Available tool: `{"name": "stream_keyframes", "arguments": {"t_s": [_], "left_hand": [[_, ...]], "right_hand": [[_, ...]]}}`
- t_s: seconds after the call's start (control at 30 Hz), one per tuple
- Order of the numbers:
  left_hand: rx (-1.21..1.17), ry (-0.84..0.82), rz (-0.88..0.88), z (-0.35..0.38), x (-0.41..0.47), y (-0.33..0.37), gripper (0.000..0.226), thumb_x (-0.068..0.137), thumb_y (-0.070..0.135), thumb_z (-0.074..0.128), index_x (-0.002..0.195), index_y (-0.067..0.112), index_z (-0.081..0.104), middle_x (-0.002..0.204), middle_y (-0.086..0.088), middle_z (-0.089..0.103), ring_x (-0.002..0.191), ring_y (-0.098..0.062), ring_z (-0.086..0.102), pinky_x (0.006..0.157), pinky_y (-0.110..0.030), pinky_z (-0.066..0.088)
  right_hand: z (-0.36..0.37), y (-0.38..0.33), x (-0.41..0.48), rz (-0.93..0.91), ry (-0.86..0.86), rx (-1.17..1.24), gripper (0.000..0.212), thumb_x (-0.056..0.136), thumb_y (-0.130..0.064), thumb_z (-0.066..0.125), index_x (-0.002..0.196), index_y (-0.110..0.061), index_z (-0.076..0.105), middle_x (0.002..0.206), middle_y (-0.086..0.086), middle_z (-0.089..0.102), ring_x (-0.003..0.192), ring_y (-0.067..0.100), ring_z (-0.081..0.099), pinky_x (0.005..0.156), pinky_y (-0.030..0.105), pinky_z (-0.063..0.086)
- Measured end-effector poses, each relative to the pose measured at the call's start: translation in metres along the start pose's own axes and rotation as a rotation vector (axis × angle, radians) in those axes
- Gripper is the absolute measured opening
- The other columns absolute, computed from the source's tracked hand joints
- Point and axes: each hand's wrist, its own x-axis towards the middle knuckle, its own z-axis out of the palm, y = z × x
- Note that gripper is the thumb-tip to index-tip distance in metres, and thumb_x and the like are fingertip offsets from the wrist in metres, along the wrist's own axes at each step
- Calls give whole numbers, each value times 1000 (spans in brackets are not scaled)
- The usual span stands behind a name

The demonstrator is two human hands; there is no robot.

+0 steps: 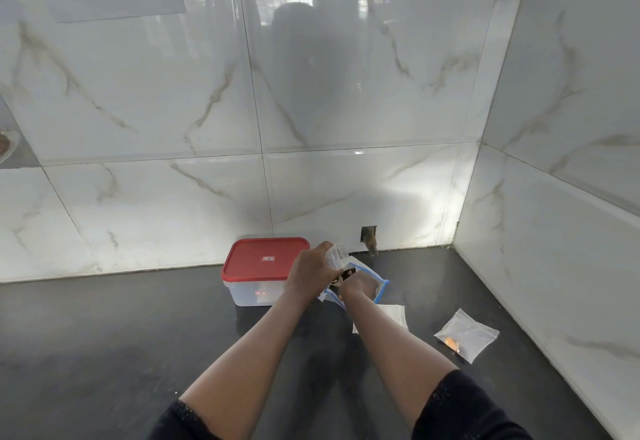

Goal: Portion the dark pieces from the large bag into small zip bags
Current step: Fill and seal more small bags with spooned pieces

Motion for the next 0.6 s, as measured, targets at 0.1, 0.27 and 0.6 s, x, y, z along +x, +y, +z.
{"name": "stream_keyframes", "arguments": {"t_s": [0.1, 0.27, 0.6], "left_hand": [[5, -2, -52, 4, -1, 5, 39, 78, 30, 67, 112, 12, 59, 101, -13, 69, 95, -34, 62, 72, -30, 43], [36, 22, -134, 9, -3, 15, 37, 82, 31, 62, 115, 14, 57, 106, -14, 67, 100, -35, 60, 76, -33, 45], [13, -1, -159, 9, -10, 28, 50, 78, 34, 67, 122, 14, 54, 111, -14, 65, 105, -34, 59, 79, -32, 45]], "right_hand": [[-4, -6, -14, -27, -34, -116, 29, 101, -10, 33, 75, -12, 46, 92, 10, 55, 92, 21, 54, 77, 29, 42], [-10, -9, -20, -86, -5, -220, 28, 99, -6, 33, 90, -1, 60, 93, 12, 59, 90, 25, 54, 70, 30, 43], [-42, -30, -25, -158, -9, -423, 26, 90, -3, 52, 115, 3, 58, 120, 20, 60, 110, 34, 61, 91, 36, 52]]}}
